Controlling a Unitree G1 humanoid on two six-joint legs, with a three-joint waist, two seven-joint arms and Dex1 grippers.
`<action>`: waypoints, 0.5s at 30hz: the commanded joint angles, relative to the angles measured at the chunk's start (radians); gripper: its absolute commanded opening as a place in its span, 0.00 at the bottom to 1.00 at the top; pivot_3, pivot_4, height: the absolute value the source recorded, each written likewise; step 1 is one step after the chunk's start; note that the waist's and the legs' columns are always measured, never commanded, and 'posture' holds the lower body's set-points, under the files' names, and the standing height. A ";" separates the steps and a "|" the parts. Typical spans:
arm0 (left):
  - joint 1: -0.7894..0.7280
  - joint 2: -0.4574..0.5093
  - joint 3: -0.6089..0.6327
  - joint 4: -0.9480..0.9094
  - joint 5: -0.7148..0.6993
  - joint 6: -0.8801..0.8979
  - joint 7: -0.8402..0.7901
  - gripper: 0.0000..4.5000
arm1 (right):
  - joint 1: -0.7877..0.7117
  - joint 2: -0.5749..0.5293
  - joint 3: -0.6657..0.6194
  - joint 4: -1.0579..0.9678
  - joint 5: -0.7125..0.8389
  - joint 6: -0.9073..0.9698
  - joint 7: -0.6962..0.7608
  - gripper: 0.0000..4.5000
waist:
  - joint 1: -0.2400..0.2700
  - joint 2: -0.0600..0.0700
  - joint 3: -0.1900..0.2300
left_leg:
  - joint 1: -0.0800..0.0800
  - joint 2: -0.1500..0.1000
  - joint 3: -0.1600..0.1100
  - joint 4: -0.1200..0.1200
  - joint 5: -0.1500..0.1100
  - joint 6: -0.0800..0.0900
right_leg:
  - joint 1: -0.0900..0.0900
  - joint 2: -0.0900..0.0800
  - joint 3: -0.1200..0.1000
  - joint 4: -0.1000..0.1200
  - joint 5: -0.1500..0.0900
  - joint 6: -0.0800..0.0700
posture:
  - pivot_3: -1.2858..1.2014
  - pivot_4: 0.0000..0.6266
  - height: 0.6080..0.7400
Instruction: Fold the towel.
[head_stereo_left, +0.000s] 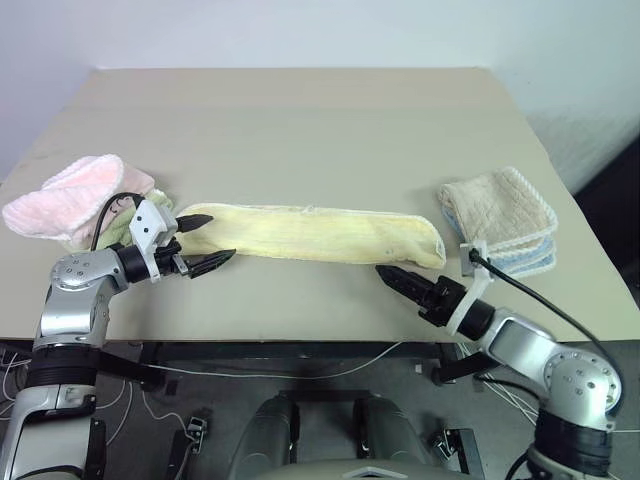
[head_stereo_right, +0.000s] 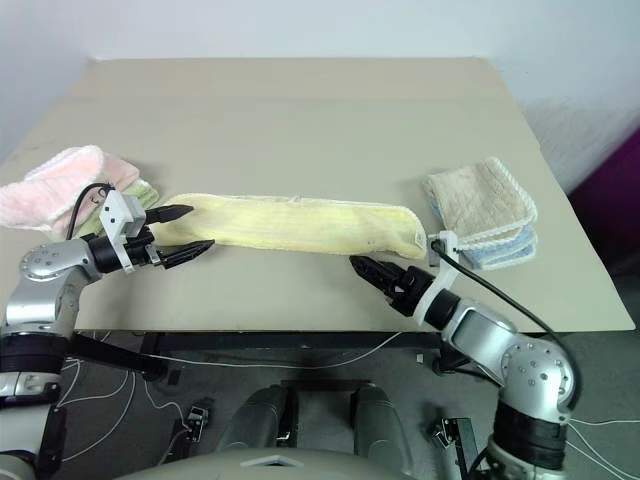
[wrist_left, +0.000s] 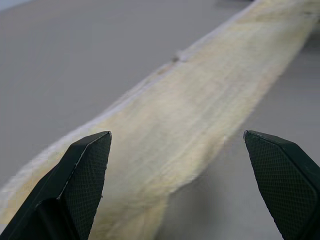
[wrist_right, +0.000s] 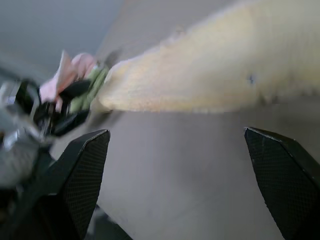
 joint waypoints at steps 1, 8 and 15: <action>0.001 0.009 0.014 -0.073 -0.024 0.028 0.000 0.98 | 0.002 0.026 -0.023 0.045 0.213 -0.099 -0.276 1.00 | -0.001 0.000 0.000 | 0.000 0.000 0.000 0.000 0.000 0.000 | 0.000 0.000 0.000 0.000 0.000 0.000 | 0.52 0.24 1.00; 0.005 0.003 0.011 -0.093 -0.016 0.049 0.009 0.98 | -0.065 0.040 -0.019 0.163 0.272 -0.313 -0.471 1.00 | -0.002 0.000 0.000 | 0.002 0.000 0.001 0.000 0.000 0.000 | 0.002 0.003 -0.001 0.000 0.000 0.000 | 0.52 0.24 1.00; 0.009 -0.002 0.011 -0.106 -0.017 0.052 0.020 0.98 | -0.100 0.053 -0.016 0.255 0.162 -0.461 -0.474 1.00 | 0.000 -0.002 -0.002 | 0.007 0.000 0.001 0.000 0.000 0.001 | 0.008 0.003 -0.001 -0.001 0.000 0.000 | 0.52 0.24 1.00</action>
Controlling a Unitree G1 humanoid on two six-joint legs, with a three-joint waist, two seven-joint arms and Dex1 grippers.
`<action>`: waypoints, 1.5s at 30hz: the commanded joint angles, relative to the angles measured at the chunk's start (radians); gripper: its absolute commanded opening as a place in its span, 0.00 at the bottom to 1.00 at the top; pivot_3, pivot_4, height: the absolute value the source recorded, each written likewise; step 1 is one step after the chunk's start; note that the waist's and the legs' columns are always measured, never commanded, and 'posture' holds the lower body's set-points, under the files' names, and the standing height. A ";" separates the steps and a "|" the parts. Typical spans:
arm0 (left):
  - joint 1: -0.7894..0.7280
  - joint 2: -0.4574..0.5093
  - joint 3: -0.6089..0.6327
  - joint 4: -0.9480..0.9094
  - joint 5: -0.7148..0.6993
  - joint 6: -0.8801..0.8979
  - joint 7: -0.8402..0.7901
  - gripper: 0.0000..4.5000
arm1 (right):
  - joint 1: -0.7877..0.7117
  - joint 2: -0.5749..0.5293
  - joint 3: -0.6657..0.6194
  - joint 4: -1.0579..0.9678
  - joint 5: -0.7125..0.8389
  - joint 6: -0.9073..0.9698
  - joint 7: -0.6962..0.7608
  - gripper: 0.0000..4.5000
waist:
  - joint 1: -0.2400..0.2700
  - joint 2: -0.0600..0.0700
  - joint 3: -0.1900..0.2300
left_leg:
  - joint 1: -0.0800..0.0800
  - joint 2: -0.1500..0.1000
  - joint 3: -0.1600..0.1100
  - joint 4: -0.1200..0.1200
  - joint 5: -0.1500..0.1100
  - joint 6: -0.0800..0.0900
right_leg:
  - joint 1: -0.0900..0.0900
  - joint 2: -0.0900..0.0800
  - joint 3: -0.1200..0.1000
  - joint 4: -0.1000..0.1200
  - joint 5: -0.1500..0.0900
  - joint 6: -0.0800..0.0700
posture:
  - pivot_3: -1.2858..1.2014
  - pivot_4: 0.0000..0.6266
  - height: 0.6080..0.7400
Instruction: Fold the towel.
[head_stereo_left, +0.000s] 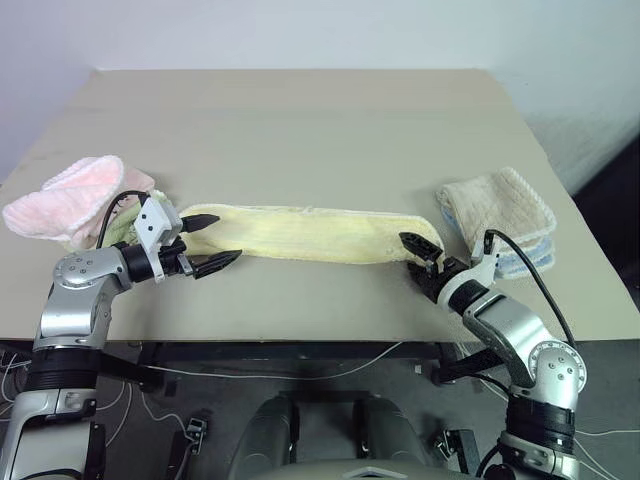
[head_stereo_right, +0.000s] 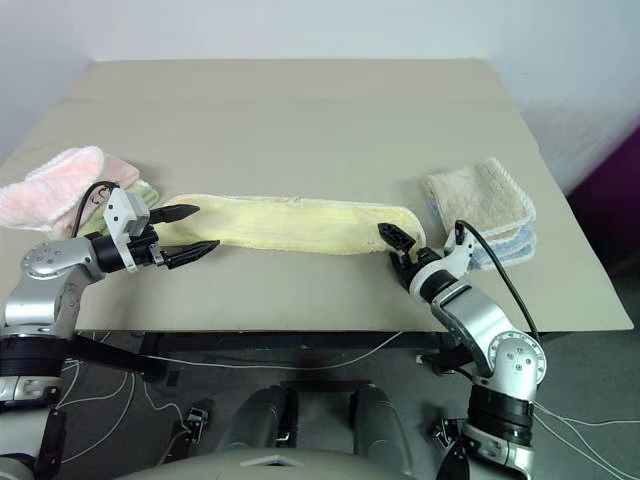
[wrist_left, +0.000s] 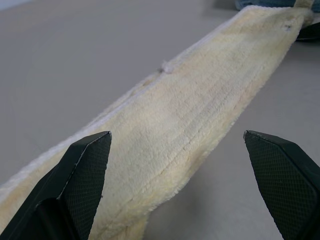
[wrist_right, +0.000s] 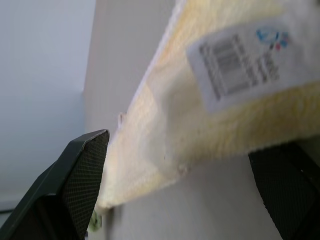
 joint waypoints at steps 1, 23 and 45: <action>0.003 0.002 0.014 -0.048 -0.012 0.002 0.011 0.98 | 0.000 0.004 -0.038 0.060 -0.125 -0.122 -0.039 1.00 | 0.001 0.000 0.000 | 0.003 0.000 0.000 0.000 0.000 0.001 | 0.004 0.000 0.000 -0.001 0.000 0.000 | 0.52 0.24 1.00; 0.045 -0.027 0.017 -0.110 -0.017 0.008 0.059 0.98 | -0.073 0.048 0.033 -0.075 -0.283 -0.259 -0.081 0.01 | -0.003 0.002 0.000 | 0.008 0.000 -0.001 -0.003 -0.001 0.002 | 0.009 -0.001 -0.001 -0.005 0.000 0.000 | 0.52 0.24 1.00; 0.066 -0.104 -0.007 -0.138 -0.008 0.000 0.105 0.98 | -0.557 -0.247 0.810 0.223 -1.142 -0.154 0.835 0.01 | -0.007 0.003 0.002 | 0.007 0.001 0.000 -0.008 -0.001 0.002 | 0.006 0.000 -0.001 -0.009 0.000 0.000 | 0.52 0.24 1.00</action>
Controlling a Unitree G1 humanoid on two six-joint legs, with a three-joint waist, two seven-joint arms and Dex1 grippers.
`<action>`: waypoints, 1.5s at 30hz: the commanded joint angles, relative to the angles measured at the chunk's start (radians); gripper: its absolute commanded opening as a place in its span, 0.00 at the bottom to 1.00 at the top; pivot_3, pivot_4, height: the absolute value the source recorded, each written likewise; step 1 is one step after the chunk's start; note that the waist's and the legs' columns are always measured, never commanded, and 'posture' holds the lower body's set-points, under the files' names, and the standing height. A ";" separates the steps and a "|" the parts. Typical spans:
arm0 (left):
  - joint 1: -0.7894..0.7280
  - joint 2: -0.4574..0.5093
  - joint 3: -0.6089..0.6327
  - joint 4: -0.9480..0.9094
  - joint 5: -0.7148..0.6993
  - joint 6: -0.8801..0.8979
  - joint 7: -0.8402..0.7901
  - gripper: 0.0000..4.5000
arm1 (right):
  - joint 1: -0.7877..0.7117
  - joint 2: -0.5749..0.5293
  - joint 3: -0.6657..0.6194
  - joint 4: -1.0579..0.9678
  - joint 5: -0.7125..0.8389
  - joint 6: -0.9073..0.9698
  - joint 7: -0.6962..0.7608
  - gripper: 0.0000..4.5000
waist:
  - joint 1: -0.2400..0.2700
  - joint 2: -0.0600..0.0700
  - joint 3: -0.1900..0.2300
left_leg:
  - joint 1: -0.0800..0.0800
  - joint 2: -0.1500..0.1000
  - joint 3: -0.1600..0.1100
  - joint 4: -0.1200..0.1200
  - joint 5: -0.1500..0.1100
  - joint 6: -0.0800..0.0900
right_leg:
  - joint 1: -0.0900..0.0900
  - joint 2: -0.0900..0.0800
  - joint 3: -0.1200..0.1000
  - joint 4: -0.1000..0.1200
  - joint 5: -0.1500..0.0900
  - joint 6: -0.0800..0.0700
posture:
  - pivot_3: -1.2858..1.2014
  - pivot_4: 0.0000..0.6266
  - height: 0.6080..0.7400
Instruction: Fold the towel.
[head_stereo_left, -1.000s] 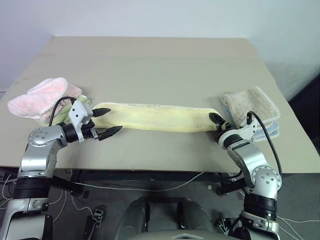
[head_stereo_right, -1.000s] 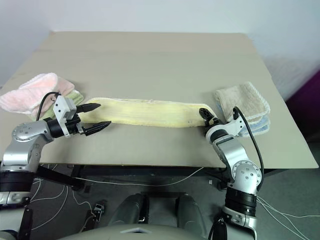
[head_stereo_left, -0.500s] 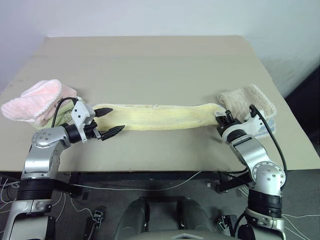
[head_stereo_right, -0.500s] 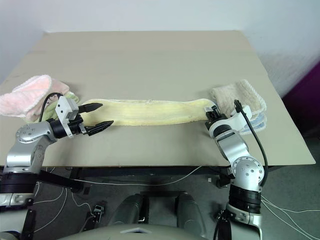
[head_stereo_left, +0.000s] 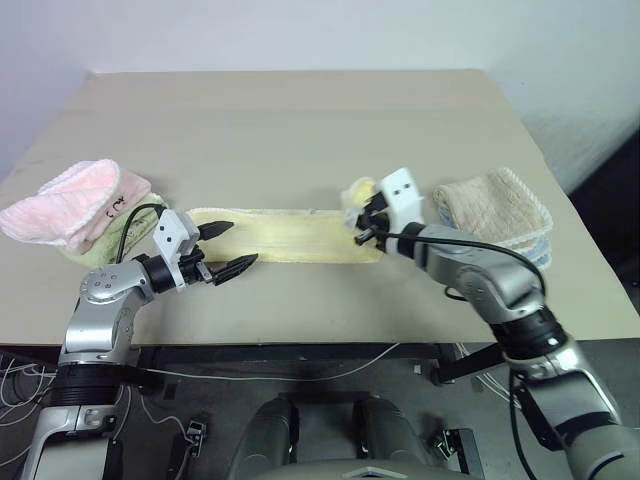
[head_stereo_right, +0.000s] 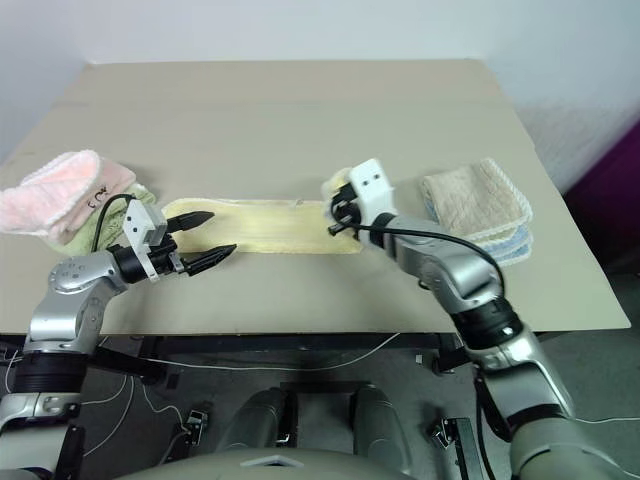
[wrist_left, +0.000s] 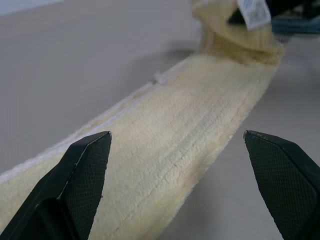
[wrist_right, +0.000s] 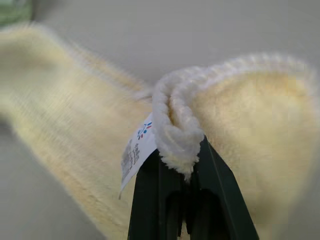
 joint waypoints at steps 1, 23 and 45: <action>0.001 -0.007 0.000 -0.049 -0.005 -0.014 0.012 0.98 | -0.072 0.084 0.077 0.089 -0.115 -0.055 0.113 0.01 | 0.000 0.000 0.000 | 0.000 0.000 0.000 0.000 0.000 0.000 | 0.000 0.000 0.000 0.000 0.000 0.000 | 0.52 0.24 1.00; 0.216 -0.032 0.113 -0.253 -0.123 0.084 0.140 0.98 | 0.088 0.180 -0.096 -0.141 -0.206 -0.138 0.335 0.68 | 0.002 0.000 0.000 | -0.001 -0.001 0.000 -0.004 0.001 -0.002 | -0.003 -0.003 0.001 -0.001 0.000 0.000 | 0.52 0.24 1.00; 0.400 -0.308 0.330 -0.560 -0.377 0.482 0.818 0.98 | -0.064 0.313 -0.122 0.633 -0.434 -0.546 0.474 0.01 | 0.001 0.000 0.000 | 0.000 -0.001 0.000 -0.004 0.001 -0.002 | -0.002 -0.002 0.000 -0.001 0.000 0.000 | 0.52 0.24 1.00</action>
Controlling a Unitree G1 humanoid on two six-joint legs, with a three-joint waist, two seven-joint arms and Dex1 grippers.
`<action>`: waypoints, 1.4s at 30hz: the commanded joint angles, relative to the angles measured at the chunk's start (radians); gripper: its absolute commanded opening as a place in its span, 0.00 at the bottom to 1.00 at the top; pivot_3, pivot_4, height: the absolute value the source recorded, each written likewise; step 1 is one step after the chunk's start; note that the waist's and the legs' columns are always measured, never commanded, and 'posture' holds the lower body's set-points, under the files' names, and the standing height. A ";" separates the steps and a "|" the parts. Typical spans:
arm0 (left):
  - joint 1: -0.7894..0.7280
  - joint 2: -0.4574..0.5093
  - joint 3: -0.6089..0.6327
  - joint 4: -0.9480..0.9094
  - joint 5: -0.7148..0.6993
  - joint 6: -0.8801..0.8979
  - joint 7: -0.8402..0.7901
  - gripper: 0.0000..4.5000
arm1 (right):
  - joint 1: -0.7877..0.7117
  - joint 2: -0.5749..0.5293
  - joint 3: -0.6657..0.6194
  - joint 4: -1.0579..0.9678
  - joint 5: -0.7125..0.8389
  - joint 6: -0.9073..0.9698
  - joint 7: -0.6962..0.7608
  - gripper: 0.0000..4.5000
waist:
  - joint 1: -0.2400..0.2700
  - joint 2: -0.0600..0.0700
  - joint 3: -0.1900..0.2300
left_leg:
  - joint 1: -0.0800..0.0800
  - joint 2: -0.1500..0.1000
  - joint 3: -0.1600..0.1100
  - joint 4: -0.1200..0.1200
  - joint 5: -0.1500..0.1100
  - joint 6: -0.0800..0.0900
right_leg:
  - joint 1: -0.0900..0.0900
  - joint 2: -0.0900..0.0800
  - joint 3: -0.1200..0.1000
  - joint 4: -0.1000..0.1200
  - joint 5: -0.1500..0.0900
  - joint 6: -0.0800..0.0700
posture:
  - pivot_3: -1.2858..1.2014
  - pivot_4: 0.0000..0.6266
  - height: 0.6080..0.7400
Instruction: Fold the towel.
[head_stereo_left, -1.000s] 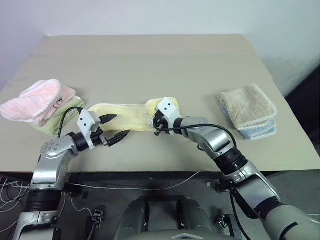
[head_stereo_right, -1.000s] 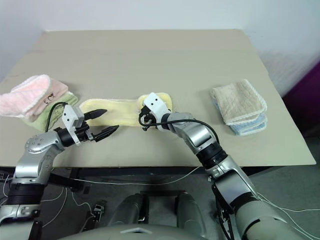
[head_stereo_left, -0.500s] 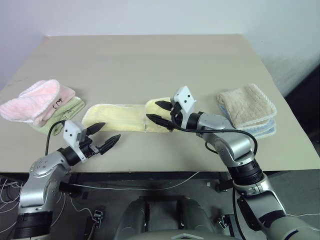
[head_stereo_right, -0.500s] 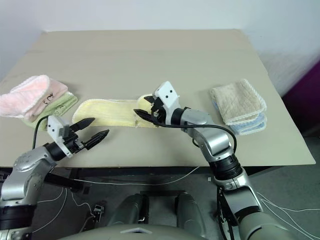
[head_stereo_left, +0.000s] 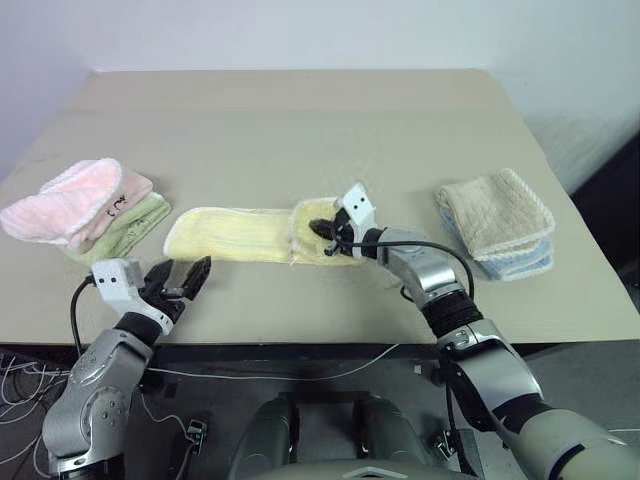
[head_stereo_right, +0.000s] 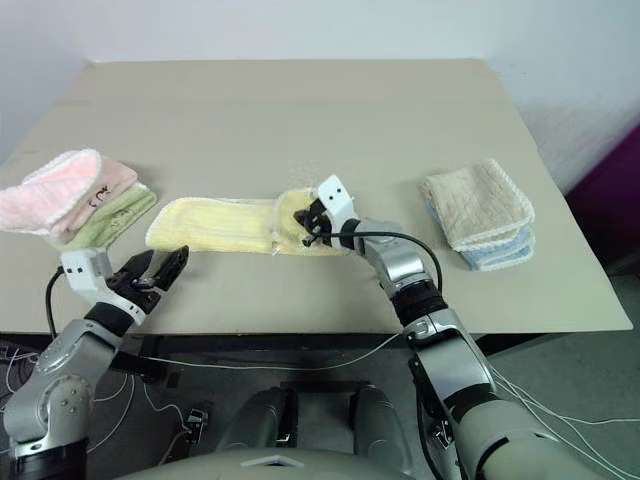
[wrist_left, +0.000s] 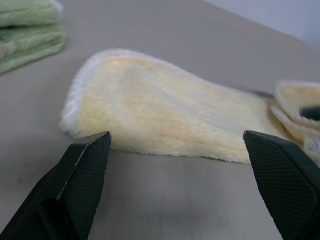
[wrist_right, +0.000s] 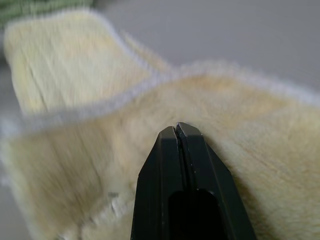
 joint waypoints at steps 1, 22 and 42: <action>-0.001 -0.025 0.044 -0.060 -0.053 0.069 0.119 0.98 | 0.021 0.024 0.013 0.012 -0.026 -0.043 0.037 0.01 | 0.000 0.000 0.000 | 0.000 0.000 0.000 0.000 0.000 0.000 | 0.000 0.001 0.000 0.000 0.000 0.000 | 0.52 0.24 1.00; -0.274 -0.128 0.130 0.181 -0.484 0.238 0.547 0.99 | 0.074 -0.006 -0.152 -0.523 0.141 0.128 0.018 0.00 | 0.010 0.000 -0.001 | 0.001 -0.001 -0.002 0.001 0.001 -0.001 | 0.003 0.000 -0.002 -0.001 0.000 0.000 | 0.52 0.24 1.00; -0.424 -0.158 0.142 0.333 -0.500 0.172 0.498 0.30 | 0.205 -0.050 -0.099 -0.644 0.106 0.163 -0.013 0.00 | 0.026 0.000 -0.001 | 0.003 -0.003 -0.003 0.000 0.001 -0.002 | 0.005 0.000 -0.002 -0.002 0.000 0.000 | 0.52 0.24 1.00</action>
